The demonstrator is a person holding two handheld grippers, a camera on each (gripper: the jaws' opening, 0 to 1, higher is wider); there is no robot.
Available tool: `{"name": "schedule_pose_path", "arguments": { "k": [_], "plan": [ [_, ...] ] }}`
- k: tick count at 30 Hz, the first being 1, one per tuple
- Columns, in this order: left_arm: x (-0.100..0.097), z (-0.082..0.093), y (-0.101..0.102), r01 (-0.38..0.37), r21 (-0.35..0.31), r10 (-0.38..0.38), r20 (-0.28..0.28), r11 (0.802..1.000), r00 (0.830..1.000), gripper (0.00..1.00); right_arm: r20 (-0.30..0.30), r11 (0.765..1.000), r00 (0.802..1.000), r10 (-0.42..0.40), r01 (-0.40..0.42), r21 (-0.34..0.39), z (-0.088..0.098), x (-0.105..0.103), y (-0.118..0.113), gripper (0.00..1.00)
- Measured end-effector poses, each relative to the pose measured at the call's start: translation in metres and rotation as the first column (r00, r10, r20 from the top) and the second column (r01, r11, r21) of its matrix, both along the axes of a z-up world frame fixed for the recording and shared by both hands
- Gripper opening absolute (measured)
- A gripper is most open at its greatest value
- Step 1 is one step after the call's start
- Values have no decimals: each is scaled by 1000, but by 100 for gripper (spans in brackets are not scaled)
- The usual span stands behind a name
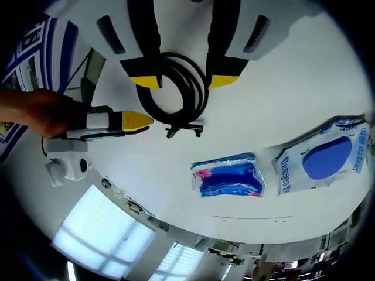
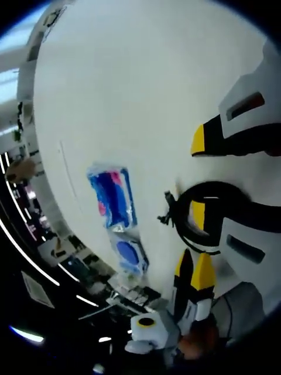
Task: Arrange the tabletop items into an orderly group along one side of the table until the central work area is clear of visible clutter.
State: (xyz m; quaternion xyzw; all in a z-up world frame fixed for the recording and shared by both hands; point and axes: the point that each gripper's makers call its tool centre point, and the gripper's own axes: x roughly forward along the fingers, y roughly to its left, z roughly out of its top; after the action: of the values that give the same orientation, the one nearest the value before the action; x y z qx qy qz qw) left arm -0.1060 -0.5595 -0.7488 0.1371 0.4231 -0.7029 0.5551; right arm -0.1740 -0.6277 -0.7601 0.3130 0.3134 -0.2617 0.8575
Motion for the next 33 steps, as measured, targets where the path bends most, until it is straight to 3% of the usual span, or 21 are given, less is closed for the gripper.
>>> {"name": "schedule_pose_path", "arguments": {
  "k": [7,11,12,15,22,33],
  "plan": [
    [-3,-7,-1,1,23,-1,10,1000,1000,21,-33,998,997,65,-65,-9,-8,8,12,19],
    [-7,-14,-3,13,38,-14,13,999,1000,8,-115,989,986,122,-130,-64,-14,6,13,7],
    [-3,-15,-4,0,36,-2,41,999,999,5,-117,989,985,129,-137,-63,-13,9,15,7],
    [-2,-11,-4,-2,34,2,19,999,1000,4,-115,989,985,128,-135,-57,-11,9,16,5],
    [18,-1,-7,-48,10,48,22,999,999,1,-85,986,985,153,-158,-54,-4,25,18,3],
    [73,5,-9,-151,-5,151,45,989,988,0,-48,975,977,208,-211,-74,8,82,14,3]
  ]
}}
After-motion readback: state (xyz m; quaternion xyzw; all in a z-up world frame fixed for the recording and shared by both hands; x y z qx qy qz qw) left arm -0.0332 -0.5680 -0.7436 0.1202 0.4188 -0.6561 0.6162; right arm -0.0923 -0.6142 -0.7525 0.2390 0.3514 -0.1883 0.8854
